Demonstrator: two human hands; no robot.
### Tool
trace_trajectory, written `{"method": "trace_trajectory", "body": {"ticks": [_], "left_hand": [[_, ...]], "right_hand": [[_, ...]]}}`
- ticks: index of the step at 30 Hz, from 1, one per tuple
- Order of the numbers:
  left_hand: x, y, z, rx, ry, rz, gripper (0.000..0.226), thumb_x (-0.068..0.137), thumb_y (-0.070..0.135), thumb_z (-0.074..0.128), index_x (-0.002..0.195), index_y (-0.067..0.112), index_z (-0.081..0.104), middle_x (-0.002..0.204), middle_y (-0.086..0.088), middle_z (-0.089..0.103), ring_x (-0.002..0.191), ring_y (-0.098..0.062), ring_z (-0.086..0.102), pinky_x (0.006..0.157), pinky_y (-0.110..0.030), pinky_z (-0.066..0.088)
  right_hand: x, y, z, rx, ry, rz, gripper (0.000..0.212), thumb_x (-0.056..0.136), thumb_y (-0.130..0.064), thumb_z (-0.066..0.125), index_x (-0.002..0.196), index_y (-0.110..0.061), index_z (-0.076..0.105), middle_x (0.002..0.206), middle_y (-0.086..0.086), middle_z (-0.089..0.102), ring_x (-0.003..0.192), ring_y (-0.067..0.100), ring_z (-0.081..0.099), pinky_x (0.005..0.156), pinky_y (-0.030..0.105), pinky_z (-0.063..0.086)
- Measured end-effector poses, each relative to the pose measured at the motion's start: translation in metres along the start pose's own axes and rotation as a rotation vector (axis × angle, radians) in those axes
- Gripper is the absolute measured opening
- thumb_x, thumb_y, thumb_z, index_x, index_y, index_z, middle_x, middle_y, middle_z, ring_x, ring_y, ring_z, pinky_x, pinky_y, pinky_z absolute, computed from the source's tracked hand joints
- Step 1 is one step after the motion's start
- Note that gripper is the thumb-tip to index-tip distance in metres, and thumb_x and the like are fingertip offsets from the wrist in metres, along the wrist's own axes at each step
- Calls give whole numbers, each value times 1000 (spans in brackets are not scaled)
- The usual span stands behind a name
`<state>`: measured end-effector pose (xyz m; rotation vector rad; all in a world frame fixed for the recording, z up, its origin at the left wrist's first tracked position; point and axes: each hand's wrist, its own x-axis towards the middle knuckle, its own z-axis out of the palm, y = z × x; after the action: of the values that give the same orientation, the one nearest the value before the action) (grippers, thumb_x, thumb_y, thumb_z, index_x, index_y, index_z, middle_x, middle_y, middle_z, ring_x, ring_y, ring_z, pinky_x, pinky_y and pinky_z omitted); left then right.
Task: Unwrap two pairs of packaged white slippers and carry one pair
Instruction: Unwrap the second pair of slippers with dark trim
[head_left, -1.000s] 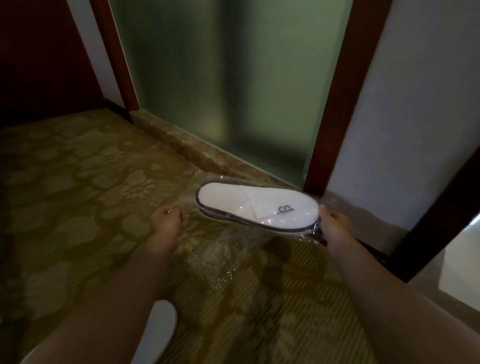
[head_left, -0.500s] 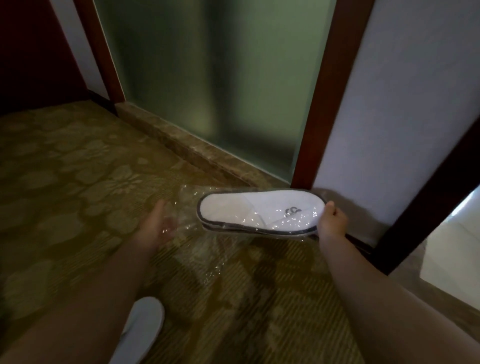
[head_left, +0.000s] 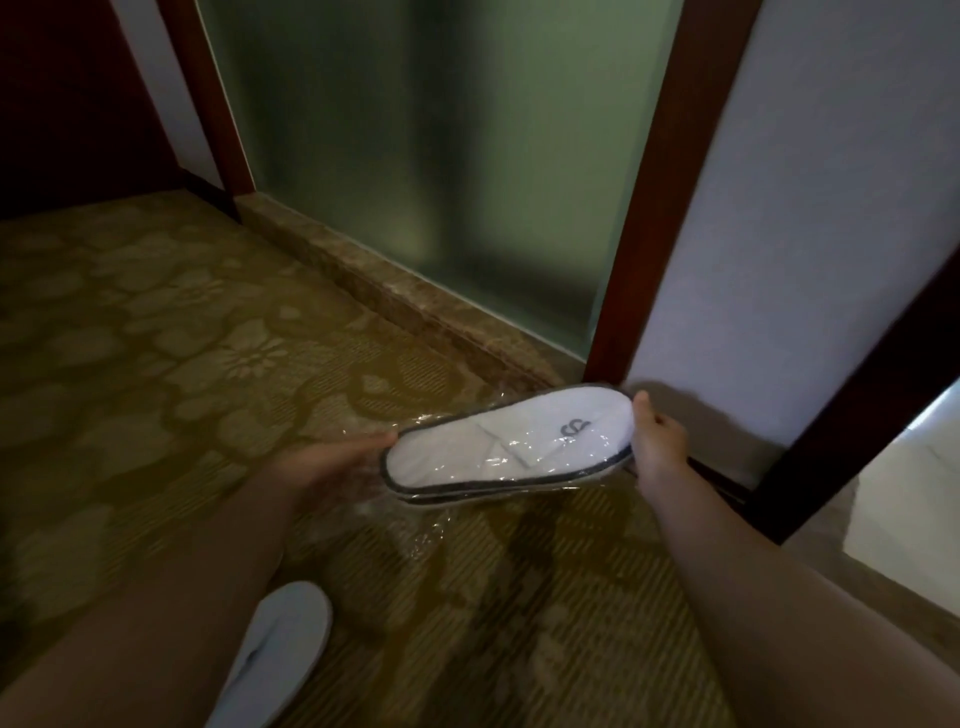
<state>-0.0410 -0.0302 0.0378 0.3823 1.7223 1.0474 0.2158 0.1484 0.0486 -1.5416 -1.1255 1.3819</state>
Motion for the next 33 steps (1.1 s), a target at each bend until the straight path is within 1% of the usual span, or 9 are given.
{"method": "trace_trajectory", "body": {"ticks": [2, 5, 7, 10, 12, 17, 19, 22, 33], "left_hand": [[1, -1, -1, 2, 30, 49, 37, 86, 24, 62, 117, 4, 62, 111, -19, 67, 98, -30, 66, 82, -35, 55], [0, -1, -5, -18, 78, 132, 9, 90, 14, 57, 92, 7, 64, 82, -13, 63, 54, -12, 67, 47, -17, 53], [2, -2, -11, -4, 100, 170, 9, 90, 11, 57, 90, 6, 64, 77, -12, 62, 42, -6, 62, 41, -15, 50], [4, -2, -20, 34, 142, 194, 14, 88, 15, 61, 98, 5, 65, 65, -5, 63, 37, -5, 58, 35, -14, 43], [1, 0, -21, 19, 150, 180, 11, 89, 15, 60, 93, 6, 64, 64, -5, 62, 39, -9, 56, 35, -15, 41], [2, 1, -29, 35, 215, 162, 18, 88, 12, 60, 96, -3, 65, 91, -22, 68, 76, -29, 62, 68, -34, 50], [4, 0, -34, 39, 263, 149, 19, 89, 10, 58, 94, -8, 63, 71, -15, 72, 61, -25, 65, 58, -28, 50], [2, 1, -40, 20, 337, 102, 22, 92, 5, 52, 70, 2, 56, 32, 0, 58, 24, -6, 52, 27, -11, 36], [7, -5, -77, -69, 459, 97, 44, 92, 4, 50, 49, 6, 61, 34, -1, 52, 25, -8, 47, 27, -9, 34]], "right_hand": [[-2, -2, -1, 10, -73, 37, 24, 91, -36, 56, 93, -11, 55, 90, 15, 62, 96, 32, 62, 97, 48, 49], [-9, -5, -3, 26, -200, 112, 25, 88, -27, 64, 90, -5, 53, 82, 11, 62, 81, 27, 63, 87, 43, 53], [-14, -8, -2, 56, -229, 127, 23, 88, -22, 65, 81, -5, 50, 79, 8, 59, 74, 22, 60, 84, 41, 53], [-17, -13, 1, 85, -208, 110, 21, 89, -23, 63, 80, -6, 52, 80, 7, 59, 85, 26, 60, 92, 42, 52], [-18, -17, 4, 95, -192, 102, 21, 88, -26, 63, 90, -6, 56, 90, 11, 62, 86, 26, 61, 85, 40, 52], [-19, -27, 7, 114, -85, 61, 22, 88, -28, 63, 104, -15, 56, 100, 13, 61, 84, 27, 60, 91, 45, 52], [-20, -27, 5, 138, -44, 61, 29, 89, -26, 63, 113, -11, 57, 101, 14, 60, 87, 28, 59, 94, 46, 51], [-21, -26, -1, 146, -16, 80, 41, 89, -25, 62, 123, -5, 55, 114, 16, 63, 89, 28, 59, 94, 46, 51], [-26, -33, -11, 189, 220, 113, 50, 96, -31, 50, 140, -10, 40, 139, 16, 51, 123, 33, 51, 97, 39, 43]]}}
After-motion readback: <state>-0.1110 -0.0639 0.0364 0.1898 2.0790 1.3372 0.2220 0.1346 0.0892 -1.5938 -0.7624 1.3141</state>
